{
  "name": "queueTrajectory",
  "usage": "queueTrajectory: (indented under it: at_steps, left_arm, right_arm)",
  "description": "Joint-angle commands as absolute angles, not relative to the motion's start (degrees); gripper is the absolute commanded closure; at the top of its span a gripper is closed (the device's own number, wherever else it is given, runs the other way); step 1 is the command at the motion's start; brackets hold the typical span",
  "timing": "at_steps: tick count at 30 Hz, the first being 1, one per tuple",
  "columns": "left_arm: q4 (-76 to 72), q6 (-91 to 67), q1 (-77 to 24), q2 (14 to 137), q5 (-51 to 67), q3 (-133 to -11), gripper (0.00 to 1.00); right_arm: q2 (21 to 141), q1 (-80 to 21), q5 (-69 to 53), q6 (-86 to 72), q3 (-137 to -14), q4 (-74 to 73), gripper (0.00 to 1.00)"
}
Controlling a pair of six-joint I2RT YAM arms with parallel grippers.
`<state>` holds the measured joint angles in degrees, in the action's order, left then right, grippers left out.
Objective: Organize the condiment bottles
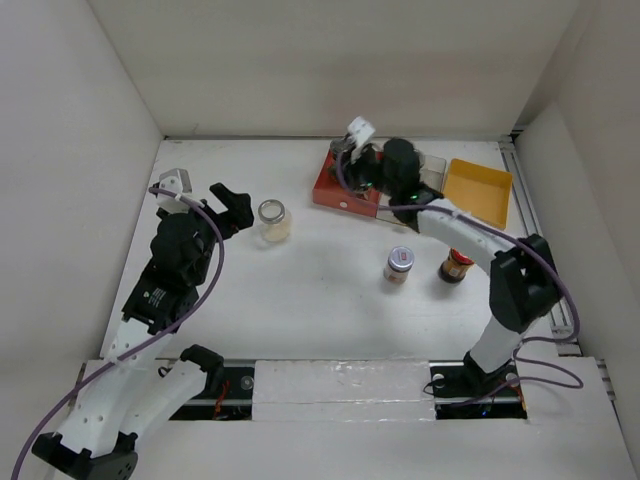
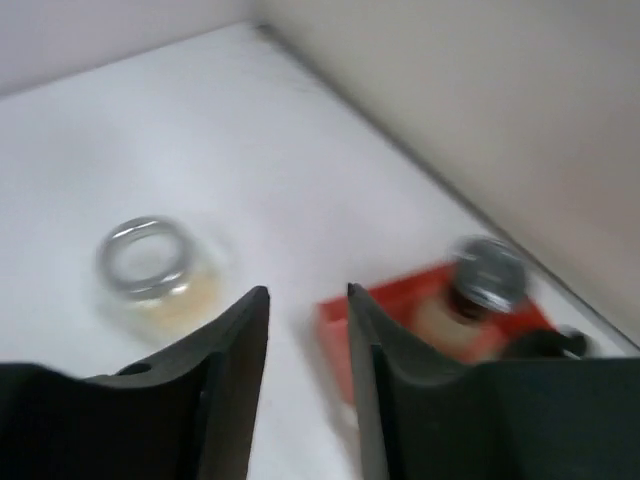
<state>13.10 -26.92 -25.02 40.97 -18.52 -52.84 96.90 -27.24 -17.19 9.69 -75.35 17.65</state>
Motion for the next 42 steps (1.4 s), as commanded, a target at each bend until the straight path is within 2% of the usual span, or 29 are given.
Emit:
queueTrajectory:
  at_steps: [1, 2, 3, 6, 8, 19, 29, 32, 34, 36, 38, 40, 42]
  left_arm:
    - [11.95, -27.51, -24.79, 39.90, -20.74, -52.21, 0.07]
    - [11.95, -27.51, -24.79, 39.90, -20.74, -52.21, 0.07]
    - [11.95, -27.51, -24.79, 39.90, -20.74, -52.21, 0.07]
    - [11.95, -27.51, -24.79, 39.90, -20.13, -52.21, 0.07]
    - [11.95, -27.51, -24.79, 39.29, -19.52, -52.21, 0.07]
    - [11.43, -27.51, -24.79, 38.67, -17.93, -51.68, 0.07]
    - [11.43, -26.98, -24.79, 38.67, -17.40, -51.68, 0.07]
    - [11.43, -26.98, -24.79, 38.67, -17.40, -51.68, 0.07]
    - [11.43, -26.98, -24.79, 38.67, -17.40, -51.68, 0.07]
    - [11.43, -26.98, -24.79, 38.67, -17.40, -51.68, 0.07]
    - [10.90, -26.98, -24.79, 38.67, -17.40, -51.68, 0.07]
    - [10.90, -26.98, -24.79, 38.67, -17.40, -51.68, 0.07]
    - [10.90, -26.98, -24.79, 38.67, -17.40, -51.68, 0.07]
  right_arm:
    - [100.36, -35.23, -21.35, 10.90, -74.09, 18.11, 0.53]
    - [103.24, -38.38, -22.23, 11.51, -76.01, 16.54, 0.29]
    - [104.84, -39.63, -22.24, 11.51, -77.33, 16.52, 0.20]
    - [109.32, -42.53, -22.24, 12.13, -82.07, 14.41, 0.04]
    - [113.37, -42.54, -21.71, 12.13, -84.54, 12.84, 0.01]
    - [127.69, -43.15, -21.26, 12.74, -99.82, 10.03, 0.01]
    - [132.97, -43.68, -24.79, 11.08, -106.43, 10.02, 0.01]
    - [133.59, -43.68, -24.79, 11.07, -106.96, 10.02, 0.06]
    - [133.59, -43.68, -24.79, 11.07, -106.96, 10.02, 0.06]
    - [133.59, -43.68, -25.31, 10.55, -106.96, 10.02, 0.12]
    - [133.07, -43.68, -25.31, 10.55, -106.35, 10.02, 0.22]
    - [131.94, -43.68, -25.92, 10.02, -105.65, 10.80, 0.38]
    - [127.65, -43.68, -27.68, 9.41, -102.41, 13.95, 0.43]
